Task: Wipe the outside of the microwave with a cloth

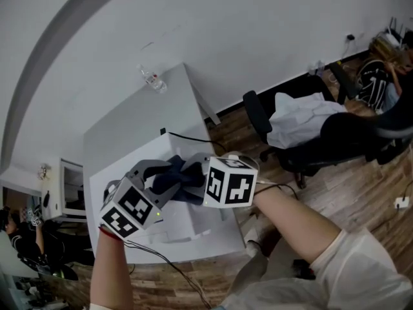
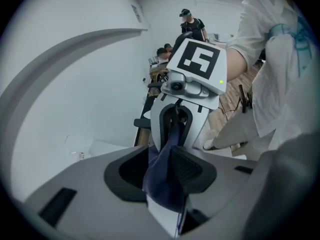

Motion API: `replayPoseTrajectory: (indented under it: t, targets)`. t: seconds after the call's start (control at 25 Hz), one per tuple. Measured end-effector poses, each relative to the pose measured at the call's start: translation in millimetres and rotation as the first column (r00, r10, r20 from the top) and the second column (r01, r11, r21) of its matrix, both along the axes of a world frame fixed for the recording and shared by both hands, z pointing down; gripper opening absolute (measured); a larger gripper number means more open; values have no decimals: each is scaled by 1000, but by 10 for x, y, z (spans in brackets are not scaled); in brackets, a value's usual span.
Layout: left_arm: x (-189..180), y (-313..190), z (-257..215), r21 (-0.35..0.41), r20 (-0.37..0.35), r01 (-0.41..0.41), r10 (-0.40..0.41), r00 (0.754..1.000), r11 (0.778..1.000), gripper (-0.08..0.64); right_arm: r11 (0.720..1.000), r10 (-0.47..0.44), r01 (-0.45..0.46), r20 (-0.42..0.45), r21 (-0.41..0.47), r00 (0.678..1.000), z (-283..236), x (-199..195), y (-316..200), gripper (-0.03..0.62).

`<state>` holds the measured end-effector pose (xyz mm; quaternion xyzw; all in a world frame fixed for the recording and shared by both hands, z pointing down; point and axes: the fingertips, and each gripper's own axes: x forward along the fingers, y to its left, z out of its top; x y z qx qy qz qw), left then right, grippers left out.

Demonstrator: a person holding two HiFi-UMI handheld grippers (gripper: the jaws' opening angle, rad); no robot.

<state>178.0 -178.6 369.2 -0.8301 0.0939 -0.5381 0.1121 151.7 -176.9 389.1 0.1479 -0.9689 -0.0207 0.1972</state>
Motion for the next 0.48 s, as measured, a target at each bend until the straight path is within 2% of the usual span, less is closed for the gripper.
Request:
replayPoseTrajectory:
  t: [0.08, 0.12, 0.16, 0.2, 0.28, 0.32, 0.4, 0.48]
  targets:
    - [-8, -61, -99, 18, -100, 102, -99, 990, 995, 141, 997, 59, -56, 53, -50, 997, 42, 12, -28, 100]
    - [-35, -101, -154, 25, -158, 176, -170, 973, 984, 141, 991, 105, -96, 94, -90, 990, 70, 31, -52, 100]
    - [-80, -143, -214, 28, -215, 265, -253, 943, 964, 140, 981, 161, -142, 138, -135, 977, 103, 58, -86, 99]
    - [-136, -178, -274, 24, -267, 363, -344, 900, 931, 132, 964, 222, -188, 180, -187, 958, 150, 88, -128, 98]
    - [-221, -174, -353, -16, -343, 529, -502, 794, 848, 106, 919, 328, -247, 250, -308, 911, 275, 134, -212, 97]
    - [-227, -136, -367, -39, -371, 578, -549, 749, 815, 98, 895, 366, -255, 277, -367, 888, 332, 146, -254, 97]
    - [-205, -44, -346, -70, -407, 629, -599, 690, 774, 98, 855, 419, -252, 317, -453, 851, 405, 171, -367, 97]
    - [-204, 27, -286, -101, -416, 664, -638, 648, 741, 98, 832, 451, -258, 328, -491, 830, 447, 207, -525, 97]
